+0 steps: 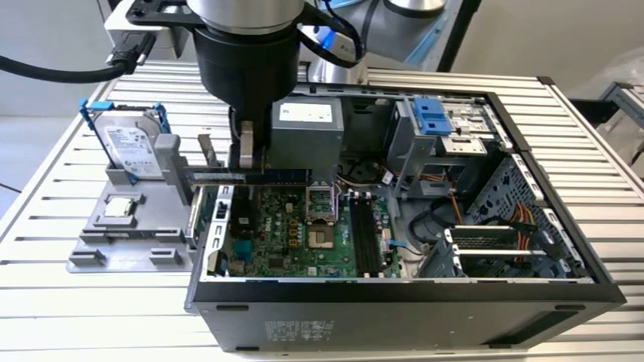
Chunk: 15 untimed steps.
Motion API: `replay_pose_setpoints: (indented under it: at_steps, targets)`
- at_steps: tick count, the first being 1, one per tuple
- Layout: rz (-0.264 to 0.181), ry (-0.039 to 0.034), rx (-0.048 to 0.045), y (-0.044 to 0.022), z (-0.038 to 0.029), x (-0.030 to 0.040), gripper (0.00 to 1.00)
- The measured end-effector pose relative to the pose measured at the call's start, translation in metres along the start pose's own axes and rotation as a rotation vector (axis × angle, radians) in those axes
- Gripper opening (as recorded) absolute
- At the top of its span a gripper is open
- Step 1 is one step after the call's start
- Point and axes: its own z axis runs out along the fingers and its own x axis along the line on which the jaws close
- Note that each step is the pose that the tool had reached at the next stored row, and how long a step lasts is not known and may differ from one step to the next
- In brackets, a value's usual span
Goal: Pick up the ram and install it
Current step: 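Pick up the ram and move it above insertion slot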
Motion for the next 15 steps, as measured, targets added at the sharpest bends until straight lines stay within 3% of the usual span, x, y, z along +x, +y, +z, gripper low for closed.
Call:
replay_pose_setpoints:
  at_steps: [15]
  targets:
    - [0.0,0.0,-0.0019,-0.0261,-0.0011,0.0003,0.0]
